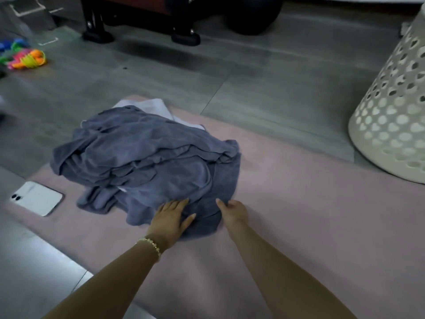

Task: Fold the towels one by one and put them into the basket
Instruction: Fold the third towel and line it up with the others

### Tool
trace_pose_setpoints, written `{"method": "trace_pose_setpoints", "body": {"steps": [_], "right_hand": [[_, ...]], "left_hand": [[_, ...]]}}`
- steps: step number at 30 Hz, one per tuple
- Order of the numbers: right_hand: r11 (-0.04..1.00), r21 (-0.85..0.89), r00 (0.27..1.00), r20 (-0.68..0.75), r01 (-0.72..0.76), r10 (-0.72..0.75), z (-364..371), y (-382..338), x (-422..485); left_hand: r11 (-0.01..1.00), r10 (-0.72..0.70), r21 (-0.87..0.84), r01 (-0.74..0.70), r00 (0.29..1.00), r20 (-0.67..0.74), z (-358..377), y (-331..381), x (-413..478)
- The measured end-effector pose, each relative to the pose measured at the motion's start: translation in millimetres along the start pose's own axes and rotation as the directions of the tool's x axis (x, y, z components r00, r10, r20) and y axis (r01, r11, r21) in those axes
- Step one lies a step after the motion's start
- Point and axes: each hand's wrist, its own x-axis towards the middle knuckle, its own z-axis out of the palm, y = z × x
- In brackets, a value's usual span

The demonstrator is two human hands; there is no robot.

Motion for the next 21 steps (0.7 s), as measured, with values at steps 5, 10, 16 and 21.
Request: {"method": "trace_pose_setpoints", "body": {"steps": [5,10,16,21], "right_hand": [[0.997,0.014,0.993,0.086,-0.082,0.08,10.0,-7.2,8.2],[0.954,0.256,0.985,0.11,-0.158,0.134,5.0,-8.4,7.0],[0.922,0.368,0.987,0.141,-0.12,0.072,-73.3,-17.4,-8.0],[0.95,0.297,0.991,0.061,0.092,-0.115,-136.5,-8.4,-32.0]], "left_hand": [[0.999,0.017,-0.028,-0.016,1.0,0.002,9.9,8.0,3.8],[0.984,-0.005,-0.18,-0.002,0.999,-0.042,6.2,19.9,4.2],[0.954,0.043,-0.275,-0.117,0.964,-0.261,-18.0,73.9,7.9],[0.953,0.088,-0.259,-0.161,0.959,-0.269,-26.3,117.7,14.6]]}}
